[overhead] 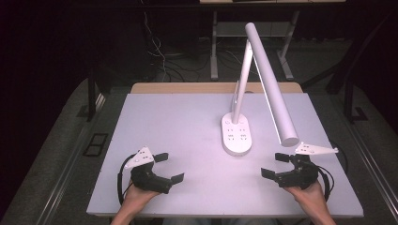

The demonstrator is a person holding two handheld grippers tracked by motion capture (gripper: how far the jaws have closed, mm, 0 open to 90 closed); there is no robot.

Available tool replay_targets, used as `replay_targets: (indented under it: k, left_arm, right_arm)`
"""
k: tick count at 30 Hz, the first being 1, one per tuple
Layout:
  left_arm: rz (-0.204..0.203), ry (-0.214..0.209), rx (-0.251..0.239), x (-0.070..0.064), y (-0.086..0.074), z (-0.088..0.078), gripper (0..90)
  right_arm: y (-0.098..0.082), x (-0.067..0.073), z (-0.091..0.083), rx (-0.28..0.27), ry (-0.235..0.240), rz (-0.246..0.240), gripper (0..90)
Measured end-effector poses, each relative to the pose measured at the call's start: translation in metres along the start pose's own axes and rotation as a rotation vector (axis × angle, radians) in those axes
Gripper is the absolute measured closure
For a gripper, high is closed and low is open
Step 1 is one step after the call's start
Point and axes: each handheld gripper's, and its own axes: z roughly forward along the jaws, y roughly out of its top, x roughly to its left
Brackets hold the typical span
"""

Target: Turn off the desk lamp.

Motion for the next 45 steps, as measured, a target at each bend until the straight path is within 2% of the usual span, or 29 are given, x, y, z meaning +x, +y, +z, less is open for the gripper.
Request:
replay_targets:
  k: [6,29,38,45]
  left_arm:
    - [0.001,-0.002,0.002,0.000,0.000,-0.001,0.0]
    - [-0.011,-0.011,0.009,0.001,-0.001,-0.003,0.0]
    - [-0.010,-0.013,0.015,0.001,-0.002,-0.002,0.0]
    - [-0.012,-0.005,0.011,0.001,-0.002,-0.002,0.0]
  right_arm:
    - [0.000,-0.002,-0.003,-0.004,-0.002,-0.001,0.6]
    - [0.001,-0.004,0.000,0.082,-0.015,0.002,0.6]
    - [0.011,-0.003,0.003,0.109,-0.016,-0.012,0.6]
    - [0.020,-0.006,0.002,0.117,-0.003,-0.002,0.6]
